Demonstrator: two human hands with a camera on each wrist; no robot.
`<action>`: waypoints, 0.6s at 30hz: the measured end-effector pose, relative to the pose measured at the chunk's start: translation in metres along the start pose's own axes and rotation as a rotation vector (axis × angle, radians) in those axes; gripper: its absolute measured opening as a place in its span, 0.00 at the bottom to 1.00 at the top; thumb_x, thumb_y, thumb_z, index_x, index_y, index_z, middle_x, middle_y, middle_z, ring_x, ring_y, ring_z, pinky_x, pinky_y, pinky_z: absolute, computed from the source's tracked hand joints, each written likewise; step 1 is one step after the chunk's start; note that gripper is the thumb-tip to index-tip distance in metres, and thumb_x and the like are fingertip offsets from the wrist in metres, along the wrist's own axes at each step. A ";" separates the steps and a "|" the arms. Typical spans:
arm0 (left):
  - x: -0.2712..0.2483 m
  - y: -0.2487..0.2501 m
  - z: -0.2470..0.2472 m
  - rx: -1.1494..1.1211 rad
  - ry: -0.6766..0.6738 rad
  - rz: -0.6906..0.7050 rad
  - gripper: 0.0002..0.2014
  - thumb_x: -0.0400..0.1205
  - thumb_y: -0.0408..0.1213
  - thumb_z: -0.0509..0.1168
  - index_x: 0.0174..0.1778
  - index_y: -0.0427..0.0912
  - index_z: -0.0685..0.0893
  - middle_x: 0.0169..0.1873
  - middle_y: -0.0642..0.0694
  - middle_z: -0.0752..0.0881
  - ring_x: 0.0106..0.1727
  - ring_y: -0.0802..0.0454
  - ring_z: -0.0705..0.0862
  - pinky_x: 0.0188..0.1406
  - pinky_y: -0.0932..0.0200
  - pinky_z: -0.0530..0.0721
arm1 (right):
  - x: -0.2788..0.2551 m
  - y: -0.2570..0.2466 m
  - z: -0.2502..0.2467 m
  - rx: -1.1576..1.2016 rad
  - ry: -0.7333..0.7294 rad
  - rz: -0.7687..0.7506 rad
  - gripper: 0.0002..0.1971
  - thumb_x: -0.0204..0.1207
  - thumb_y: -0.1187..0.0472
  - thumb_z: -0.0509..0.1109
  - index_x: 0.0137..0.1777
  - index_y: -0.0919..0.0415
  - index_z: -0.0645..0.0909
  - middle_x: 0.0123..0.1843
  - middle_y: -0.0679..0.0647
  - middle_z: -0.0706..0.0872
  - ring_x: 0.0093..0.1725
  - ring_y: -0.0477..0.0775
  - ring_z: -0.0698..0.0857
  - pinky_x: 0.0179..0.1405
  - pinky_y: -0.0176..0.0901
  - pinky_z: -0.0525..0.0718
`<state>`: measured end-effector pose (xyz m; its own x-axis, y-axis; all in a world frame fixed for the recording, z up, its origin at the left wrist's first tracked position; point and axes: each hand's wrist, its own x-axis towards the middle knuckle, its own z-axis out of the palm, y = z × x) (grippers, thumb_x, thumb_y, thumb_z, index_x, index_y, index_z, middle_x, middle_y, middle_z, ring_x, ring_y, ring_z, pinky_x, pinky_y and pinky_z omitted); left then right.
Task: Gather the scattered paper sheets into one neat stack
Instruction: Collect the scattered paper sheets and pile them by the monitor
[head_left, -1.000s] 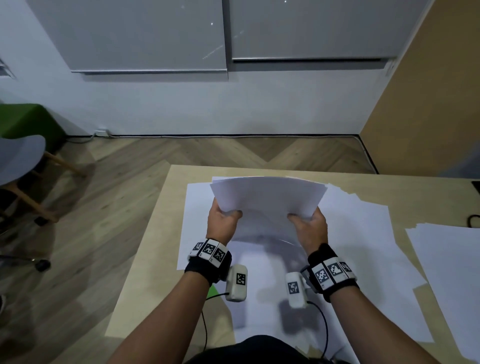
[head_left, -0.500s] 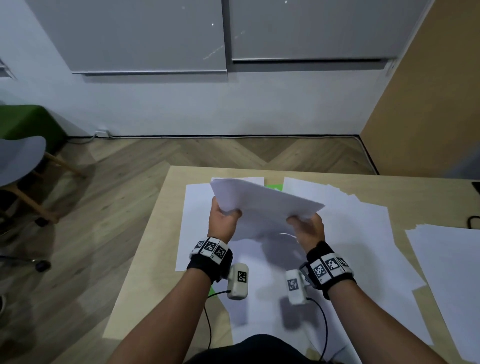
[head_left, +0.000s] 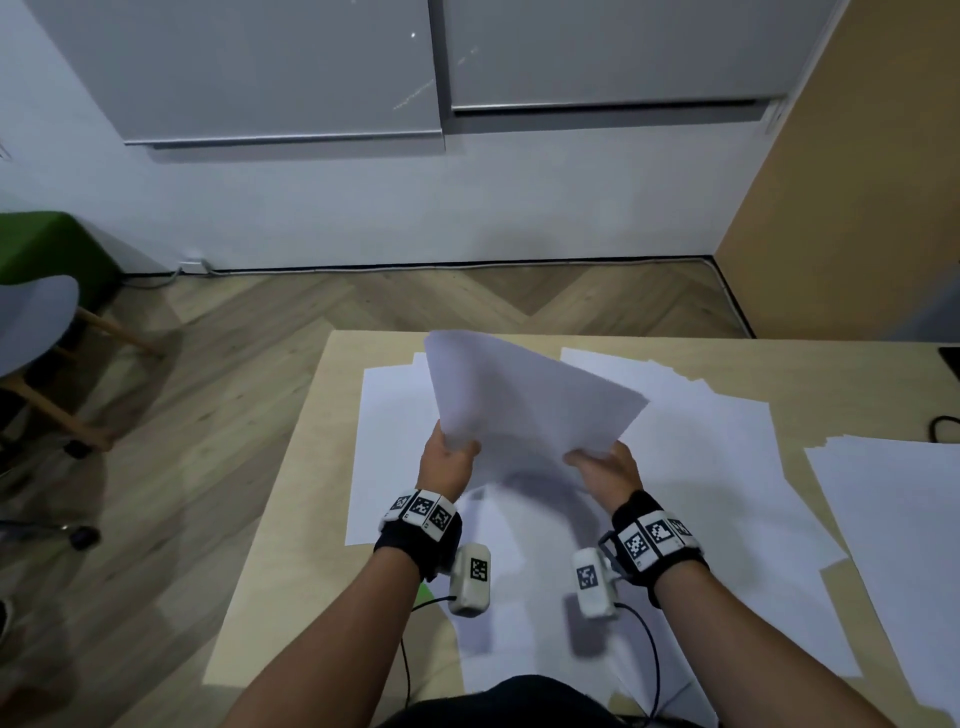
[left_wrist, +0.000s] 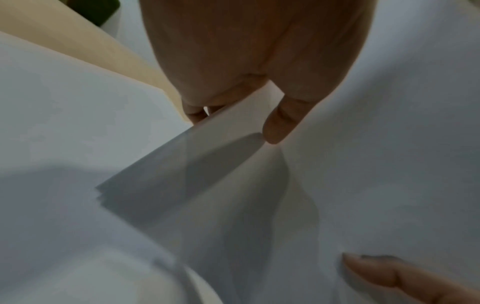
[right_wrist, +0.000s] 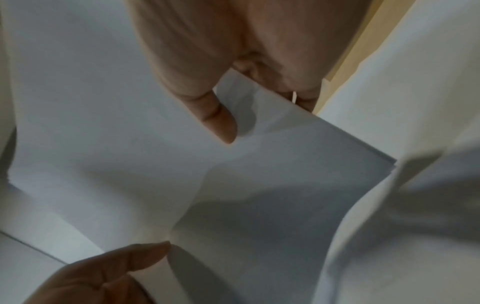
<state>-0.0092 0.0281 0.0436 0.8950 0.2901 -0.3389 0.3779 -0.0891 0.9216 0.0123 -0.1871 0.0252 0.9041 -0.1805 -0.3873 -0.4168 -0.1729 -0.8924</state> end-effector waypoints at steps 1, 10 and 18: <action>-0.001 0.001 0.001 0.002 0.000 0.007 0.20 0.78 0.26 0.67 0.65 0.47 0.80 0.57 0.48 0.87 0.62 0.45 0.84 0.58 0.54 0.80 | -0.002 -0.003 -0.002 0.019 0.029 -0.014 0.10 0.67 0.67 0.76 0.49 0.61 0.86 0.46 0.53 0.91 0.51 0.59 0.88 0.46 0.42 0.82; -0.019 0.038 0.057 -0.104 -0.055 -0.016 0.17 0.63 0.32 0.67 0.48 0.44 0.76 0.37 0.44 0.85 0.40 0.47 0.82 0.41 0.55 0.83 | -0.008 -0.016 -0.059 0.111 0.227 -0.210 0.14 0.71 0.68 0.72 0.55 0.55 0.77 0.43 0.43 0.86 0.39 0.42 0.84 0.35 0.25 0.79; -0.055 0.036 0.170 0.029 -0.220 -0.146 0.15 0.77 0.16 0.58 0.56 0.36 0.75 0.42 0.40 0.78 0.33 0.52 0.73 0.20 0.73 0.73 | 0.002 0.034 -0.166 0.088 0.306 -0.066 0.21 0.77 0.65 0.66 0.68 0.47 0.78 0.59 0.50 0.87 0.53 0.54 0.86 0.53 0.44 0.83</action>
<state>-0.0045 -0.1528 0.0632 0.8594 0.0883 -0.5037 0.5105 -0.0900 0.8552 -0.0160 -0.3537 0.0329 0.8531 -0.4568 -0.2520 -0.3363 -0.1124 -0.9350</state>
